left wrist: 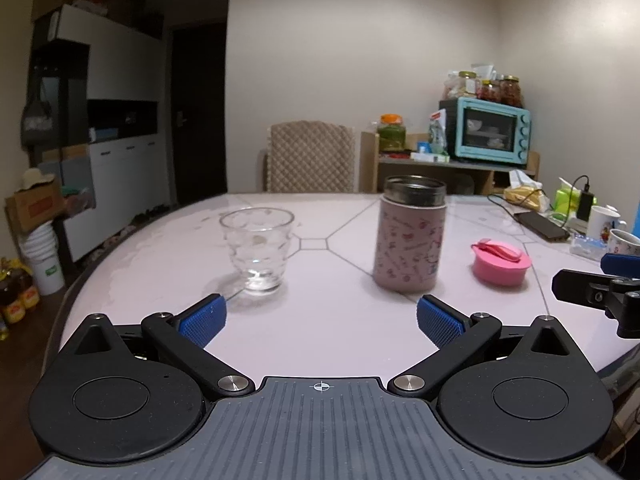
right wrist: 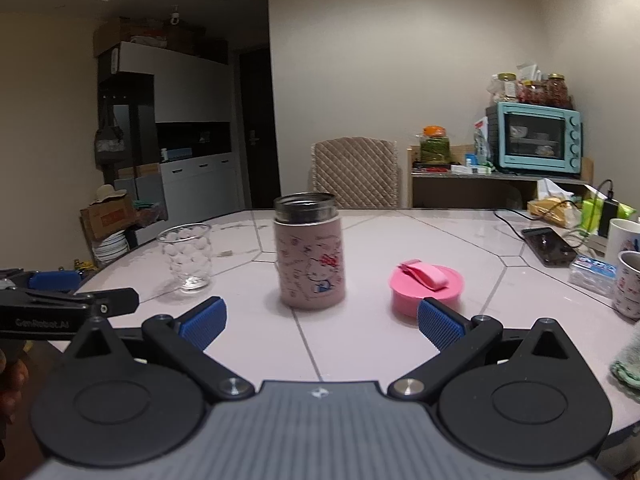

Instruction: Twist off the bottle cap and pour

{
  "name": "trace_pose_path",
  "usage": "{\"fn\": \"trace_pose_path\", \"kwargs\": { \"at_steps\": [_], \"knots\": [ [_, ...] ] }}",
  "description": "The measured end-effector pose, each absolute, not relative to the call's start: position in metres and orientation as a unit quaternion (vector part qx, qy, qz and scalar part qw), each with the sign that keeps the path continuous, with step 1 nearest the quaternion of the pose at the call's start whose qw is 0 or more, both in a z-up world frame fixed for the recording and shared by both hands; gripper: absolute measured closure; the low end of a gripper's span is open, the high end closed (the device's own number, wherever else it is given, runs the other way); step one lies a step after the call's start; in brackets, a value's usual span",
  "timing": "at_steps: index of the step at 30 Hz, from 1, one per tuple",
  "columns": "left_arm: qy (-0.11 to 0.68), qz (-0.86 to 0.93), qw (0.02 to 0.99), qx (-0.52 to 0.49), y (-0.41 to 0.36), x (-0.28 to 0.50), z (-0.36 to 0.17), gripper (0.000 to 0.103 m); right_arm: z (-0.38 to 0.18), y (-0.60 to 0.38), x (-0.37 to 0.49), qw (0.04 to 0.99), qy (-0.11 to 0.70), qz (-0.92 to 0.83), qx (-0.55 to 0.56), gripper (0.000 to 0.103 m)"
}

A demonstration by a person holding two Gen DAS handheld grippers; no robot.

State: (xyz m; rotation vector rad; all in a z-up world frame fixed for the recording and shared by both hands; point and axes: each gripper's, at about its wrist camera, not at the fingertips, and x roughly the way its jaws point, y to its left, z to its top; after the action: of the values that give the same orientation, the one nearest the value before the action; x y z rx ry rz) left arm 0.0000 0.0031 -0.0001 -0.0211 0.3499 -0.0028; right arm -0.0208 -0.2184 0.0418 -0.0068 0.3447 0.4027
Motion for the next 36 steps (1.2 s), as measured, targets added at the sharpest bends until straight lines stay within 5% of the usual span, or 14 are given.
{"fn": "trace_pose_path", "kwargs": {
  "at_steps": [28,36],
  "knots": [
    [0.168,0.005,0.986,-0.007,0.019,-0.001,0.001,0.0,0.072,-0.132,-0.054,0.968,0.17,0.186,0.0,0.0],
    [0.168,0.0,0.986,-0.005,0.018,-0.001,0.001,0.0,0.036,-0.159,-0.051,0.969,0.159,0.189,0.006,0.0]
  ]
}}
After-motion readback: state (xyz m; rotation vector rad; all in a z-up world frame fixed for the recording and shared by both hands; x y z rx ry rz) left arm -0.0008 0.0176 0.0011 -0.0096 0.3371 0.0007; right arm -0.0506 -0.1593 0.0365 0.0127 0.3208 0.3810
